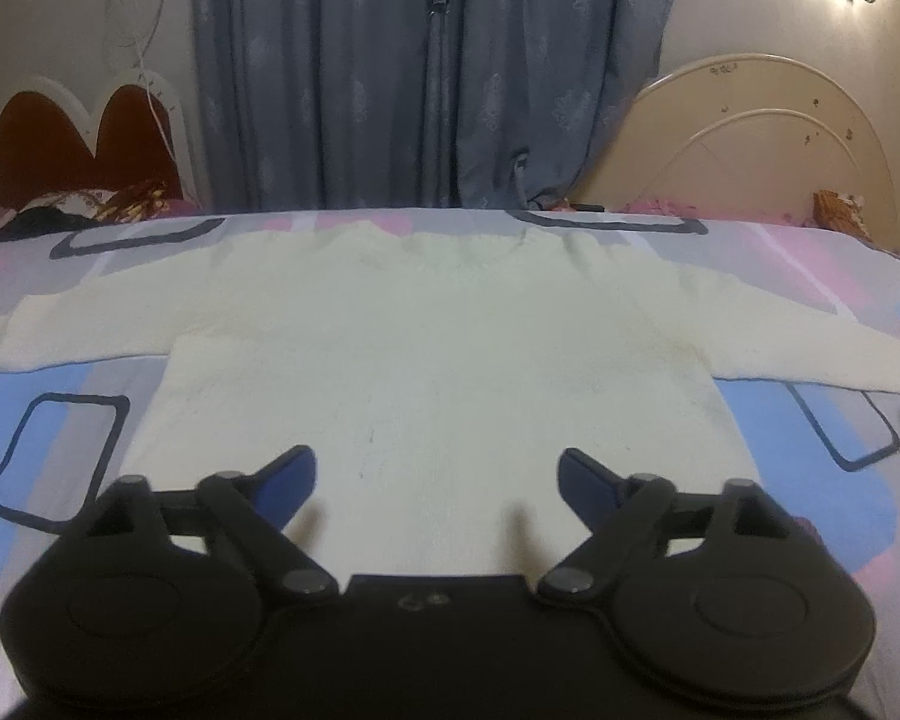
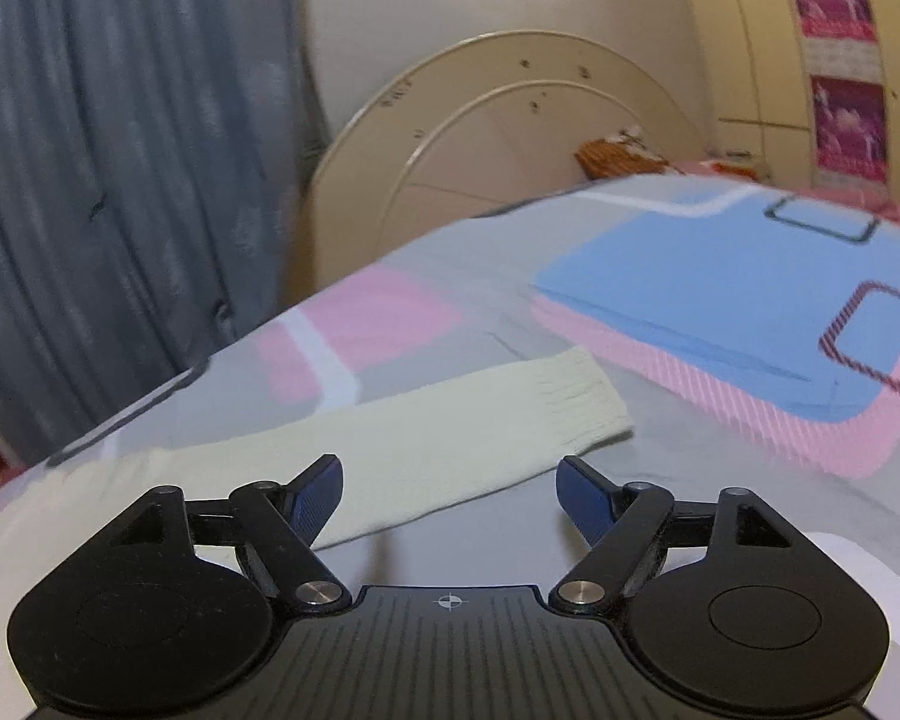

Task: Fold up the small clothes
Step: 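Move the right tool to the sweater's sleeve cuff and grasp it, then carry the sleeve with the right tool across the sweater body and release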

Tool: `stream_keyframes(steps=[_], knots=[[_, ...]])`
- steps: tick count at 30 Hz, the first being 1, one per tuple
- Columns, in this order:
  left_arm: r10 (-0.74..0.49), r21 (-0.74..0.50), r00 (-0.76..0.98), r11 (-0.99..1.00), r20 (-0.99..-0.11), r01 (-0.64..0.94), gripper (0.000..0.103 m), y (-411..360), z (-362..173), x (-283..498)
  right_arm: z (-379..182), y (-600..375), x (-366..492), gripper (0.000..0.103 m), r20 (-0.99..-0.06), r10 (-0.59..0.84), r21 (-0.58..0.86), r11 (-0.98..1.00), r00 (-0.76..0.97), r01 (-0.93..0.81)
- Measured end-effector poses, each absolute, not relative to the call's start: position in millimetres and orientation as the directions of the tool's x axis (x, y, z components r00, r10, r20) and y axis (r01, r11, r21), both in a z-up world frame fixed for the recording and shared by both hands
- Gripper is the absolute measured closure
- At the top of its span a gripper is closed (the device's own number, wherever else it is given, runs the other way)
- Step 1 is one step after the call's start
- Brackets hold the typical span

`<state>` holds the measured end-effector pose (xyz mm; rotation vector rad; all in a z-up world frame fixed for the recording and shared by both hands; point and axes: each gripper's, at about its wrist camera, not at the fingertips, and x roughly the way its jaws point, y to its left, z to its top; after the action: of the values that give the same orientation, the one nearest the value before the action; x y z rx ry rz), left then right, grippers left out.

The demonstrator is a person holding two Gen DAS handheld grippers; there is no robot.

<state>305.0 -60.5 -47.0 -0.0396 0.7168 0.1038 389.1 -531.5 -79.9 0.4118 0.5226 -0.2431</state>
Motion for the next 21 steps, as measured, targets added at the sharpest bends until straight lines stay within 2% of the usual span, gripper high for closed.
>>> stream_keyframes(steps=[1,2,3,11,13,15,16,21], knots=[[0.088,-0.002,0.748,0.993,-0.658,-0.119,0.023,-58,-49,308,-84,-536,391,0.033,-0.532,-0.122,0.328,0.883,0.838,0.337],[0.097,-0.002,0.747,0.991,-0.658,-0.13,0.023,-55,-50,309,-90,-543,394,0.046,-0.541,-0.121,0.349,0.868,0.832,0.353],[0.106,0.0,0.744,0.99,-0.659,-0.14,0.023,-52,-52,311,-94,-550,396,0.05,-0.55,-0.123,0.366,0.854,0.826,0.371],[0.123,0.016,0.722,0.988,-0.681,-0.153,0.023,-45,-62,318,-107,-588,391,0.051,-0.545,-0.097,0.531,0.729,0.833,0.432],[0.123,0.02,0.721,0.988,-0.681,-0.151,0.023,-44,-62,319,-106,-591,391,0.063,-0.549,-0.102,0.531,0.724,0.829,0.441],[0.125,0.025,0.719,0.989,-0.684,-0.148,0.021,-42,-62,320,-107,-595,393,0.09,-0.561,-0.106,0.531,0.715,0.821,0.455],[0.127,0.03,0.716,0.989,-0.686,-0.146,0.017,-41,-62,321,-108,-598,393,0.097,-0.564,-0.106,0.534,0.709,0.819,0.46],[0.145,0.064,0.69,0.988,-0.709,-0.142,0.008,-24,-59,330,-89,-584,396,0.1,-0.548,-0.1,0.465,0.789,0.83,0.402]])
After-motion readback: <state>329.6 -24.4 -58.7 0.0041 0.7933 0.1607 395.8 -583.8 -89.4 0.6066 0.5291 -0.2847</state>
